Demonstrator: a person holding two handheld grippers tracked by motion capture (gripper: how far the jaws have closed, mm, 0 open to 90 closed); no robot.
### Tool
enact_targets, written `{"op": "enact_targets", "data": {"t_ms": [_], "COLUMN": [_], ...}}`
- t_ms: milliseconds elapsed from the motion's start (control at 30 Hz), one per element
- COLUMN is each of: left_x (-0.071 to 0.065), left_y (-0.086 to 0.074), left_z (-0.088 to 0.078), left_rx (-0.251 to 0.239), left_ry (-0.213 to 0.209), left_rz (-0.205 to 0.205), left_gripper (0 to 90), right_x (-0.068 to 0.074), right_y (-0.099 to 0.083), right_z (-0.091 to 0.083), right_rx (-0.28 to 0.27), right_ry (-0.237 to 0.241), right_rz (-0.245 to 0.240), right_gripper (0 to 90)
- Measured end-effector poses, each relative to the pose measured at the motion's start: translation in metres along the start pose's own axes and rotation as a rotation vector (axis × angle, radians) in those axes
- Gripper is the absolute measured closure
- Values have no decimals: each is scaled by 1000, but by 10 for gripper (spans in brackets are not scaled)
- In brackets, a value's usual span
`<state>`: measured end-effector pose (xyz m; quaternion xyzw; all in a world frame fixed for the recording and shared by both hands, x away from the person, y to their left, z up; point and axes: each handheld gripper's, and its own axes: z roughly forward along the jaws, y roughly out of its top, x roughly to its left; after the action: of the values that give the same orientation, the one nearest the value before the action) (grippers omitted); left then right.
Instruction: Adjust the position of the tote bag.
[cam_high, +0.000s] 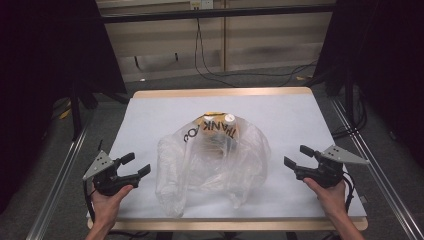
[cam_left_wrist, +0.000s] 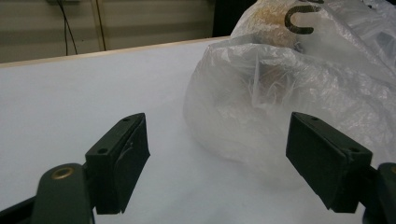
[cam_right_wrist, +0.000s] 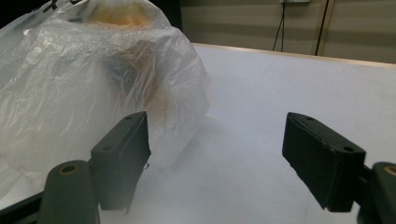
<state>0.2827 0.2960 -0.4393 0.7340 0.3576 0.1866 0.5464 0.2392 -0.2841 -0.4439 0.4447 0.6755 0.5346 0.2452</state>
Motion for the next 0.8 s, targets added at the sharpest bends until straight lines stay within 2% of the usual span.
{"op": "enact_targets", "data": {"t_ms": [133, 233, 267, 333, 433, 533, 567, 600, 633, 667, 700, 767, 800], "left_x": [-2, -5, -6, -6, -10, -12, -14, -14, -15, -15, -16, -18, -19], "left_y": [0, 1, 1, 1, 3, 4, 5, 5, 5, 5, 5, 6, 6], "left_z": [2, 2, 1, 1, 0, -1, -1, -1, -2, -2, -3, -6, -8], "left_rx": [4, 22, 21, 17, 23, 23, 23, 23, 21, 21, 7, 6, -1], "left_ry": [-11, -19, -29, -33, -38, -43, -49, -49, -73, -73, -77, -74, -85], "left_rz": [11, 43, 41, 40, 49, 56, 57, 57, 48, 48, 41, 42, 41], "left_gripper": [247, 281, 299, 327, 365, 406, 430, 431, 443, 451, 464, 474, 474], "right_x": [0, 0, 0, 2, 7, 9, 11, 11, 13, 13, 18, 22, 22], "right_y": [0, 1, 1, 2, 3, 3, 4, 4, 5, 5, 6, 6, 6], "right_z": [0, 0, 0, 0, 1, 1, 2, 2, 2, 2, 3, 3, 3], "right_rx": [26, 47, 61, 65, 76, 76, 78, 78, 91, 91, 104, 105, 105], "right_ry": [24, 49, 68, 68, 104, 117, 137, 137, 158, 158, 183, 200, 200], "right_rz": [-5, -6, -8, -13, -37, -48, -54, -54, -57, -57, -76, -90, -90], "right_gripper": [266, 319, 332, 338, 395, 414, 437, 437, 447, 447, 466, 474, 474]}}
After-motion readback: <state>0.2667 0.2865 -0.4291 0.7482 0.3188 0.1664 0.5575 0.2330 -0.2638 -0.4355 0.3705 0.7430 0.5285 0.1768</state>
